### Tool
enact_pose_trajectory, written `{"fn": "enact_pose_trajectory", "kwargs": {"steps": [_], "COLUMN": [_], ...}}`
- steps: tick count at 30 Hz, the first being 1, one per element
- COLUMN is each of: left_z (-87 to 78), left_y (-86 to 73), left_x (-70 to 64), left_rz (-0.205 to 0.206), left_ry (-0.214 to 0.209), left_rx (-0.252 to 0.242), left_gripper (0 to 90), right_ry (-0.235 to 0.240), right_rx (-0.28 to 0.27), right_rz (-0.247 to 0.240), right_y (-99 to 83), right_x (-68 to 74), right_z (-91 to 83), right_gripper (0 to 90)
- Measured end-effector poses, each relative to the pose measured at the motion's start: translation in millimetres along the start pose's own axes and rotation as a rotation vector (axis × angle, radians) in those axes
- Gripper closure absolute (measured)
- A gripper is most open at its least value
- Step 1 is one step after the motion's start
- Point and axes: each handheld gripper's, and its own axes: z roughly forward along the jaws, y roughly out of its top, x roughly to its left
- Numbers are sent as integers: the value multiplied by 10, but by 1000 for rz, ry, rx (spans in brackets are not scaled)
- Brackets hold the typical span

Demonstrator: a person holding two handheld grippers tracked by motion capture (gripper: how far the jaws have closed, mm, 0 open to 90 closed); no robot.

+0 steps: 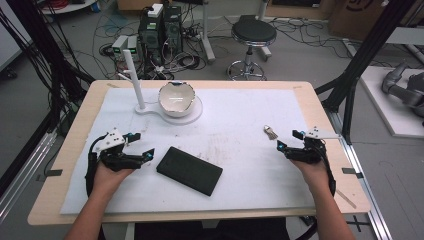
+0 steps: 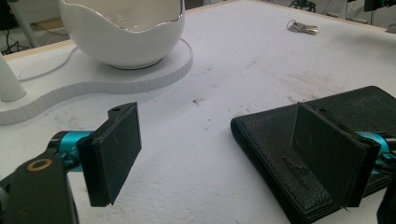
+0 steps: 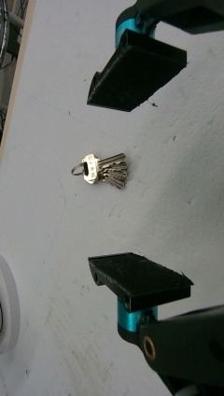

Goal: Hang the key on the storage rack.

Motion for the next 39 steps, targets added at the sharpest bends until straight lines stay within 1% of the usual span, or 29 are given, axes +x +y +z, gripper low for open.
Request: {"fn": "enact_pose_trajectory", "kwargs": {"steps": [6, 9, 11, 14, 15, 17, 20, 22, 23, 24, 25, 26, 28, 29, 30, 31, 32, 33, 34, 35, 36, 38, 39], "left_z": [11, 22, 17, 8, 8, -7, -28, -37, -37, -39, -39, -39, -37, -32, -32, -27, -23, -18, -14, -14, -15, -15, -16], "left_y": [2, -1, 0, -2, -2, -4, 5, 8, 8, 6, 1, 1, 3, 7, 7, 7, 7, 6, 7, 7, 6, 5, 2], "left_x": [20, 12, 5, 3, 3, -7, -19, -17, -17, -15, -9, -9, -16, -25, -25, -32, -34, -37, -41, -41, -42, -39, -36], "left_rz": [-8, -2, -3, 1, 1, 1, 8, 8, 8, 5, 7, 7, 15, 19, 19, 19, 21, 22, 19, 19, 19, 20, 17], "left_ry": [8, 3, -1, -3, -3, -3, -3, 0, 0, 3, -1, -1, -7, -13, -13, -15, -18, -18, -19, -19, -20, -12, -9], "left_rx": [-9, 1, -4, -1, -1, 1, -1, -4, -4, -4, -2, -2, -7, -8, -8, -8, -5, -4, -1, -1, -1, 5, 5], "left_gripper": [164, 165, 165, 165, 165, 165, 165, 165, 164, 164, 164, 164, 164, 164, 164, 164, 164, 164, 164, 164, 164, 164, 164], "right_ry": [1, 12, 11, 4, 4, -3, 1, 7, 7, 5, 3, 3, -3, -7, -7, -7, -7, 0, 3, 3, -5, -7, -7], "right_rx": [-1, -7, -5, -9, -11, -3, 25, 55, 55, 71, 95, 95, 101, 108, 108, 111, 111, 119, 128, 128, 166, 209, 209], "right_rz": [9, 6, 30, 27, 19, 12, 12, 4, 4, -3, -41, -41, -63, -70, -70, -67, -67, -45, -35, -35, -19, 0, 0], "right_y": [-15, -17, -18, -13, -9, 3, 30, 59, 59, 79, 133, 133, 188, 250, 250, 305, 305, 359, 375, 375, 417, 448, 448], "right_x": [-16, -21, -19, -2, -1, 8, 8, 12, 12, 22, 43, 43, 51, 37, 37, 9, 9, -43, -62, -62, -114, -153, -153], "right_z": [-16, -32, -44, -37, -28, -15, 20, 45, 45, 58, 93, 93, 127, 166, 166, 212, 212, 287, 316, 316, 420, 503, 503], "right_gripper": [200, 201, 200, 200, 200, 200, 201, 201, 201, 201, 204, 204, 209, 247, 247, 257, 257, 291, 296, 296, 326, 363, 363]}}
